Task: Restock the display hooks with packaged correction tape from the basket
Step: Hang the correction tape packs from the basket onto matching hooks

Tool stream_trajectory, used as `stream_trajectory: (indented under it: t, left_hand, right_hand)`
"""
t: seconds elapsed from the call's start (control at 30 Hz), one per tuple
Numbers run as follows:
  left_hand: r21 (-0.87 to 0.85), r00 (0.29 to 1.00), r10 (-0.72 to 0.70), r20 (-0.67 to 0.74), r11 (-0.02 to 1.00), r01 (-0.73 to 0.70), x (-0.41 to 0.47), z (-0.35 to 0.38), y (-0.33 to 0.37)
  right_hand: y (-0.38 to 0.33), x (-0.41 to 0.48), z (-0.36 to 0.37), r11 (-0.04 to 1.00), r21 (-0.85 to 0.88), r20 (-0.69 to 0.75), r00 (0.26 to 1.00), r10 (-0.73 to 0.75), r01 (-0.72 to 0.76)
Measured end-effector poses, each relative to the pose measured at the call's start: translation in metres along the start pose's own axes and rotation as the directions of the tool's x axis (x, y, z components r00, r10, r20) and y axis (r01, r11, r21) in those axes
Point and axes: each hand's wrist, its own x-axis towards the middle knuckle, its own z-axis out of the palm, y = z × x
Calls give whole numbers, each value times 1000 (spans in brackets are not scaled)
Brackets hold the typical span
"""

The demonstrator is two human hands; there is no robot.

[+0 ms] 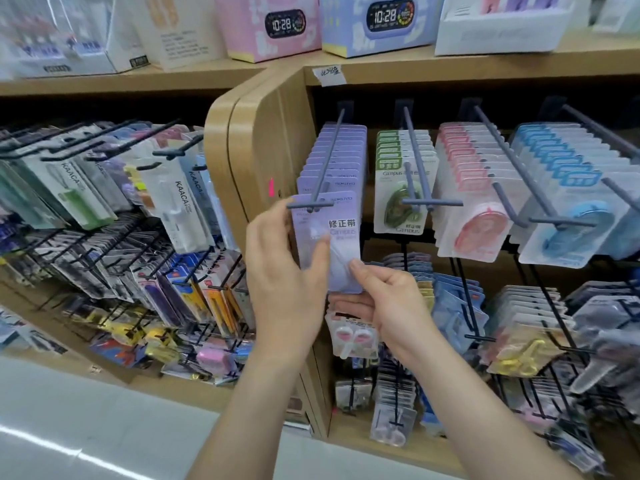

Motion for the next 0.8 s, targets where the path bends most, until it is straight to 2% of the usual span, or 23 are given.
stream_trajectory:
  t: [0.03,0.07,0.17,0.23,0.43,0.53,0.6,0.67,0.8]
  left_hand:
    - [150,997,83,6,985,-83,-8,1,-4]
    - [242,993,106,51,963,-115,-14,3,-6]
    - [285,970,-85,229,958,17,-12,7,-5]
    - [316,964,-117,238,948,36,-5,12,-5]
    - [341,985,-9,170,939,-50,10,29,-11]
    - [350,988,20,156,934,-74,10,32,-17]
    - [352,987,-15,159,935,-42,8,28,-19]
    - [329,989,12,150,942,-61,-1,23,-21]
    - [224,961,97,261,962,-158,-38,25,-14]
  right_hand:
    - [1,2,0,1000,1,-3,1000,-13,13]
    - [2,4,0,1000,-8,-6,1000,-29,29]
    - [1,8,0,996,-54,-23,997,-73,72]
    - [-2,11,-1,994,-75,-67,994,-87,82]
    - [-5,13,-10,934,-349,-187,971,-151,78]
    - [-6,0,-25,868,-492,-184,965,-187,74]
    - [-9,-15,-40,845,-531,-165,971,-176,63]
    - [-14,-32,-60,822,-567,-153,974,-165,50]
    - [-20,-70,-109,766,-643,-174,972,-157,9]
